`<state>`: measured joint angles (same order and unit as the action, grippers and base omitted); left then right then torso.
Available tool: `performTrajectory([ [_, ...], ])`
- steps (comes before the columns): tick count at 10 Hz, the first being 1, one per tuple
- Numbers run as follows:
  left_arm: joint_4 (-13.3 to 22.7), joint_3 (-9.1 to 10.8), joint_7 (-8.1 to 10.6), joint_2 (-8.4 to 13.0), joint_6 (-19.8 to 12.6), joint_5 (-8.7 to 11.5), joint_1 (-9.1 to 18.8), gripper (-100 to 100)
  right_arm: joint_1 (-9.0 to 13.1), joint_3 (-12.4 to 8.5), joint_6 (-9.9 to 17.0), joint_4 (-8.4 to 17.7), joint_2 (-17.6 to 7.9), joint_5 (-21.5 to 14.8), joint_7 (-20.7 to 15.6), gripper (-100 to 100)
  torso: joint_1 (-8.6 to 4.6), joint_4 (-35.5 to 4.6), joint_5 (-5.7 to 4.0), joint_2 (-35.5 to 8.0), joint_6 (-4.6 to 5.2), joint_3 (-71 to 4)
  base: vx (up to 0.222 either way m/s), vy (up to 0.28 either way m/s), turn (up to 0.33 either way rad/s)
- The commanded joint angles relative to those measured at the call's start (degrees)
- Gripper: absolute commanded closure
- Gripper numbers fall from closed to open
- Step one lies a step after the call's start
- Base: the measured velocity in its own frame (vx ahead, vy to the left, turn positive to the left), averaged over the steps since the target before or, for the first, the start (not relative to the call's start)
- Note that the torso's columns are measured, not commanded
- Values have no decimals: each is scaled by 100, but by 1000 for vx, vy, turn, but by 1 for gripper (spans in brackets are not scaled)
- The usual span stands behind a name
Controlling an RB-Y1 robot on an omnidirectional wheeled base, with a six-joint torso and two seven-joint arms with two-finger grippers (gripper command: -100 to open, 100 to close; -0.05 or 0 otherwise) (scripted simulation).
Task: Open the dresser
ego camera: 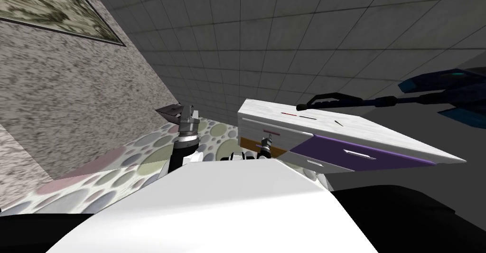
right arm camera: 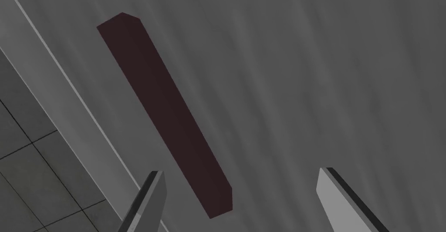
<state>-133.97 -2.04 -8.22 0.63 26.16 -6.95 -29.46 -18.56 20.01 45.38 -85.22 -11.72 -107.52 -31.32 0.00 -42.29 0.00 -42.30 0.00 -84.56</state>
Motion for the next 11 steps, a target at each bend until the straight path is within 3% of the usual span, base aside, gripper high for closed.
performTrajectory([
  [1, 0, 0, 0, 0, 0, 0, 0, 0, 49, 64, 217, 176, -51, -346, -85, -100, 0, 1, 0, 3, -1, -2, 21, 3, 60],
  [6, 0, 0, 0, 0, 0, 0, 0, 0, 138, 189, 624, 495, -181, -1018, -263, -100, -1, 0, 0, 1, 1, -1, 18, 3, 79],
  [8, 0, 0, 0, 0, 0, 0, 0, 0, 181, 94, 419, 332, -195, -862, -388, -100, -1, 0, 0, -2, 1, 1, 35, -12, -14],
  [9, 0, 1, 0, 0, 0, 0, -1, 0, 155, 133, 518, 406, -197, -909, -293, -100, -9, 3, -2, 15, 1, -8, 41, -17, -5],
  [10, 0, 1, 0, 0, 0, 0, -1, 0, 160, 126, 496, 397, -200, -902, -308, 100, -2, 3, -1, 5, 0, -5, 6, -3, 1],
  [11, 0, 0, 0, 0, 0, 0, 0, 0, 93, 165, 479, 289, -174, -941, -356, 100, 4, -1, 0, -7, 0, 4, -107, 33, -74],
])
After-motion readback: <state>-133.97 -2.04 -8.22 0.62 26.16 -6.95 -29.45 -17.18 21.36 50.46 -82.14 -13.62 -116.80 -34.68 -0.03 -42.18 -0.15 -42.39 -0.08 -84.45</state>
